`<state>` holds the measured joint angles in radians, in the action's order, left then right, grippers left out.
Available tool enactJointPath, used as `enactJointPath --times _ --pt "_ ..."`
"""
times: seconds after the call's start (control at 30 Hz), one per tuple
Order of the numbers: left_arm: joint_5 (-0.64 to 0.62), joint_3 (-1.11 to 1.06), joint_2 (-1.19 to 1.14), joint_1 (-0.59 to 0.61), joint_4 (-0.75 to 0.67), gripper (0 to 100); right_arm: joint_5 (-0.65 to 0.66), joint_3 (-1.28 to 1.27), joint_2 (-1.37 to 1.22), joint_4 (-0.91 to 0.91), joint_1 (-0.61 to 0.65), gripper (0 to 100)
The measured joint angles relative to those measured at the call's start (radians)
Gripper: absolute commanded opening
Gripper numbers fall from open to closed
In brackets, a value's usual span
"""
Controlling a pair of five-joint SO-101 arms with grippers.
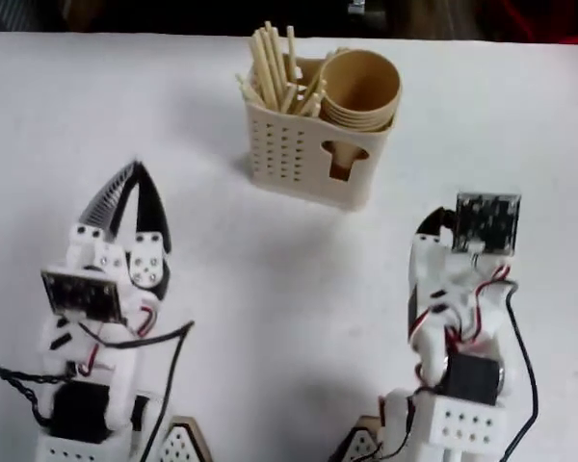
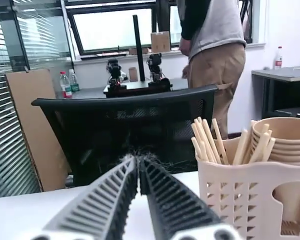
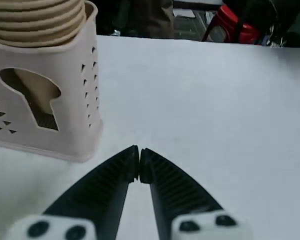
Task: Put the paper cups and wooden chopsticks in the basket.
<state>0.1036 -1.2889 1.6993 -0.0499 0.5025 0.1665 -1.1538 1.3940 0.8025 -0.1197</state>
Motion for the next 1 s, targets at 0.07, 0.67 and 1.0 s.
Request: enactJointPath --times 0.07,0.67,1.0 --pt "0.0 -0.054 0.057 -0.002 0.0 3 0.0 -0.035 0.081 0.003 0.017 1.8" --pt "0.126 -0.408 0.112 0.066 0.04 3 0.169 -0.213 0.405 0.003 0.262 1.8" --pt "0.273 -0.408 0.112 0.063 0.351 3 0.199 -0.52 0.394 0.005 0.29 1.8"
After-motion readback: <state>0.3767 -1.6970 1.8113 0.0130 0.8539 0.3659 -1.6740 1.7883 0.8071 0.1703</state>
